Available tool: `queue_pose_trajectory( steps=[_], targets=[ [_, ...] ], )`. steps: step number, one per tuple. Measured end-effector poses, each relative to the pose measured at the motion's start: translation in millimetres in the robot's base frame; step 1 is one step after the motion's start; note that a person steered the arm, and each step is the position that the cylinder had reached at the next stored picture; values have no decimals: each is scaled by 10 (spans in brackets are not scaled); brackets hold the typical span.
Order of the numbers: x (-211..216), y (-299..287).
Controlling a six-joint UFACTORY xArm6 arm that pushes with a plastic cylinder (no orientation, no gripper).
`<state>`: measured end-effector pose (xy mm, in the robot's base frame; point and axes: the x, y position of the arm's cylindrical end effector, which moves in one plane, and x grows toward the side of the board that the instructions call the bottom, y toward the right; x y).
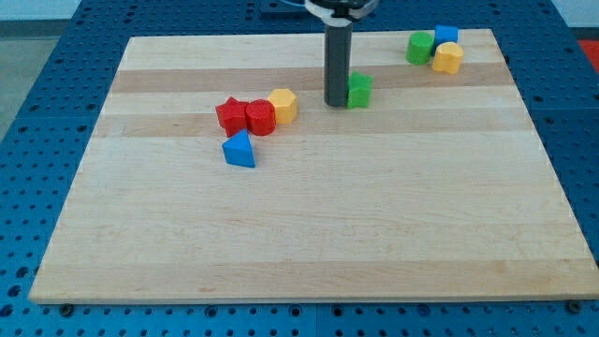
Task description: Push the green star towards top right
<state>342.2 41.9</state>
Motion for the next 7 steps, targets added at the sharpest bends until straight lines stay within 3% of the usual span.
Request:
queue_pose_trajectory(
  steps=[4,7],
  targets=[
    [-225,878],
    [-347,1131]
  ],
)
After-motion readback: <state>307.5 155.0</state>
